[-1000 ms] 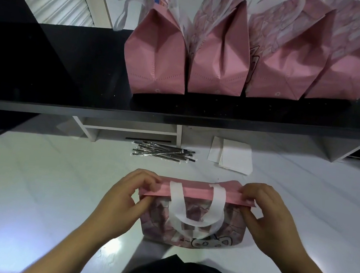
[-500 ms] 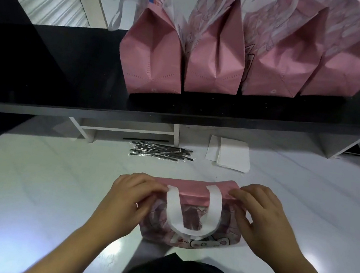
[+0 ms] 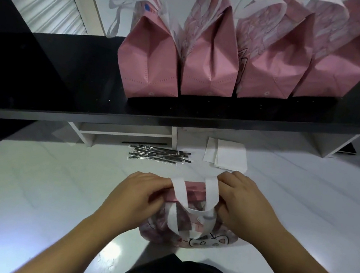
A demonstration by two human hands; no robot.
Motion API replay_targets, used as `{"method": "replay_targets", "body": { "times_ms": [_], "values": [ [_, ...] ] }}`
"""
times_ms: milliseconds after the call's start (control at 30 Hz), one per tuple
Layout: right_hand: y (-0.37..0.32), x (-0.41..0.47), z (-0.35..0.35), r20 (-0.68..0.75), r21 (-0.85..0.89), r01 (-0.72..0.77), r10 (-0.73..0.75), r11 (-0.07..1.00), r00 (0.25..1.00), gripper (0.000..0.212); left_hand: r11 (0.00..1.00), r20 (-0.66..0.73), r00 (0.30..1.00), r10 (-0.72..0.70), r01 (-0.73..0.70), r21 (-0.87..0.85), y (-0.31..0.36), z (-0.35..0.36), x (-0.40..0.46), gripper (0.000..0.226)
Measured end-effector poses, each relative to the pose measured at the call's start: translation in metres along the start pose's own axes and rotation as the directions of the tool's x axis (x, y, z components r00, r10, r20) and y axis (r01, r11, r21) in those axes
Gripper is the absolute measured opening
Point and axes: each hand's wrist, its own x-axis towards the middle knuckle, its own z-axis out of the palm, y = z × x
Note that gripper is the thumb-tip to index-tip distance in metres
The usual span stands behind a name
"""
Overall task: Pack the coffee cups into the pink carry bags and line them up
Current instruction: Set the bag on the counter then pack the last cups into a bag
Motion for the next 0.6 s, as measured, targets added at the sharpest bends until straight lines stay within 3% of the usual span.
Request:
{"method": "replay_targets", "body": {
  "times_ms": [133, 233, 300, 367, 467, 600],
  "values": [
    [-0.003, 0.008, 0.0, 0.023, -0.016, 0.017, -0.017, 1.0, 1.0, 0.024, 0.997, 0.046, 0.999, 0.002, -0.006, 0.081, 0.015, 0.002, 0.02, 0.012],
    [-0.012, 0.014, 0.004, 0.043, -0.025, 0.053, -0.052, 0.998, 0.998, 0.034, 0.973, 0.108, 0.994, 0.007, -0.031, 0.229, 0.025, 0.009, 0.035, 0.018],
    [-0.015, 0.018, 0.009, 0.08, -0.052, 0.073, -0.069, 0.996, 0.994, 0.035, 0.946, 0.141, 0.989, 0.035, -0.078, 0.313, 0.03, 0.015, 0.04, 0.01],
    [-0.015, 0.019, 0.008, 0.073, -0.046, 0.087, -0.084, 0.995, 0.994, 0.031, 0.915, 0.141, 0.986, 0.093, -0.141, 0.378, 0.032, 0.019, 0.04, 0.023],
    [-0.007, 0.015, 0.0, 0.055, -0.02, 0.095, -0.094, 0.995, 0.994, 0.02, 0.909, 0.099, 0.985, 0.139, -0.167, 0.381, 0.031, 0.022, 0.04, 0.022],
    [0.015, 0.005, -0.014, 0.083, 0.043, 0.08, -0.083, 0.996, 0.993, 0.018, 0.934, 0.029, 0.997, 0.077, -0.083, 0.347, 0.02, 0.023, 0.036, 0.031]
  ]
}}
